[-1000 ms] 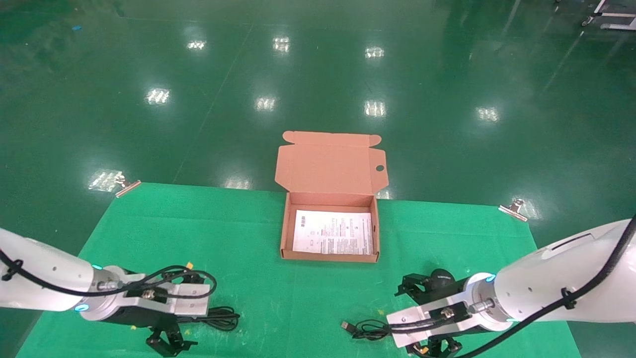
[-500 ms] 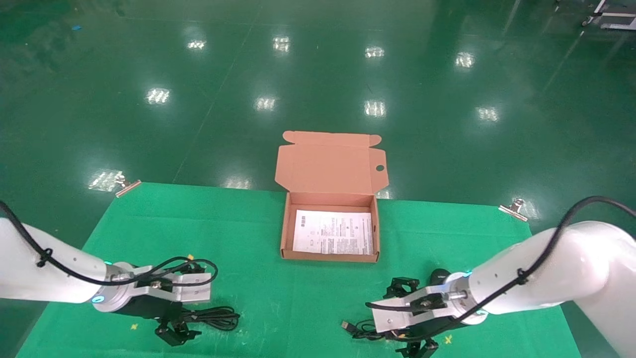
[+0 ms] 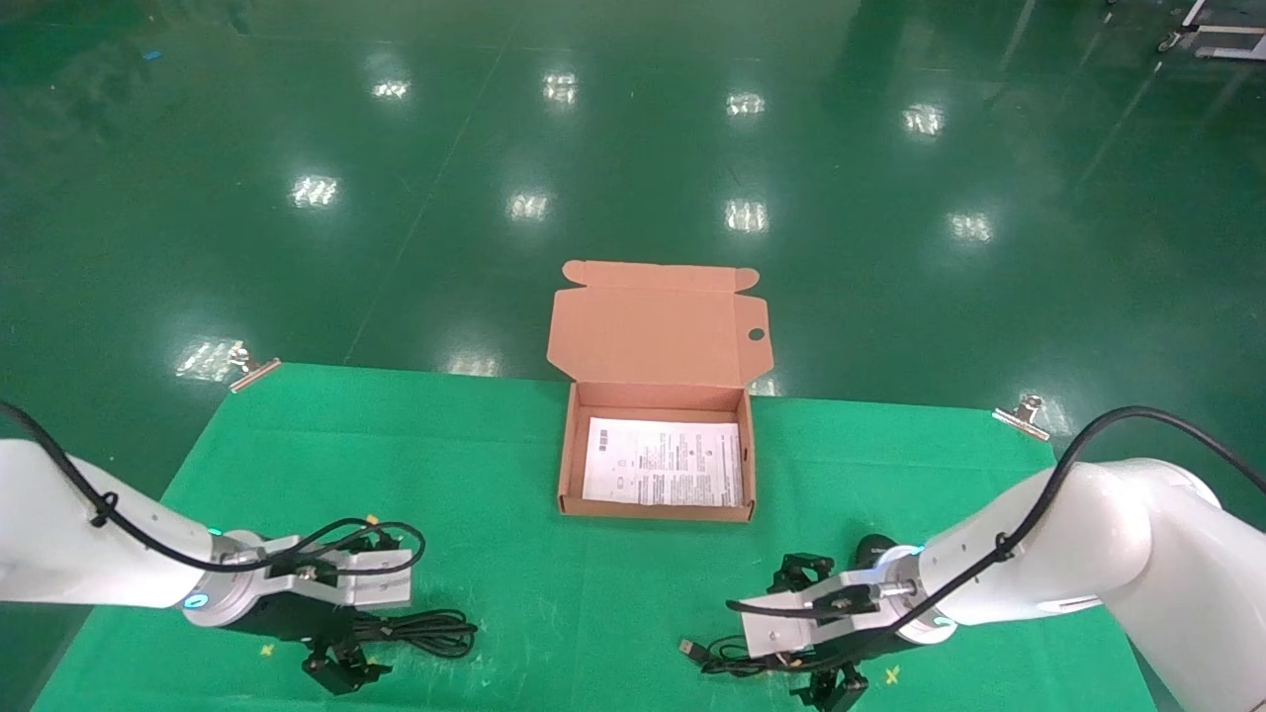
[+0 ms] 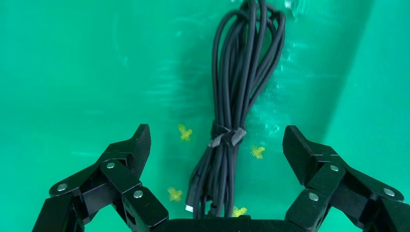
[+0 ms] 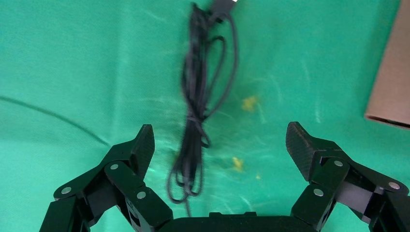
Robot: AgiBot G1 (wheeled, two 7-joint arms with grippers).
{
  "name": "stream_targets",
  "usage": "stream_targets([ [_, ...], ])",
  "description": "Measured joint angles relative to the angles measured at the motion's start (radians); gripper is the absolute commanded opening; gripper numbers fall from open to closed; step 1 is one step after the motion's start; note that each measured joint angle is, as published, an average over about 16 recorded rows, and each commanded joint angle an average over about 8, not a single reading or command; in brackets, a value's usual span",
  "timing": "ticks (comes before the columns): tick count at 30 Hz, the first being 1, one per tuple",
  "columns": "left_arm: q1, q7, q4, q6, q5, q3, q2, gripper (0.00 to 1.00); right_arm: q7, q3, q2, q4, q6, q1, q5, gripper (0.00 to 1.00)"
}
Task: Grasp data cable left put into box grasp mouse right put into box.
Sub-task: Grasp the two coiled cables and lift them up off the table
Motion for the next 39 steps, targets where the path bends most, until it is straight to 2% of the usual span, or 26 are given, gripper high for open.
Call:
stream_targets([
  [6, -0.005, 0.026, 0.044, -0.006, -0.002, 0.000, 0.009, 0.16, -0.007, -0.003, -0.013, -0.038, 0.021, -0.002, -0.010, 0.05],
  [7, -0.006, 0.029, 0.049, -0.006, -0.002, 0.000, 0.010, 0.04, -0.007, -0.004, -0.014, -0.042, 0.023, -0.002, -0.011, 0.00],
  [8, -0.006, 0.031, 0.052, -0.006, -0.002, 0.000, 0.011, 0.00, -0.007, -0.004, -0.015, -0.045, 0.025, -0.002, -0.012, 0.00],
  [39, -0.005, 0.028, 0.042, -0.002, -0.002, 0.002, 0.009, 0.00, -0.007, -0.003, -0.011, -0.037, 0.020, -0.002, -0.011, 0.00],
])
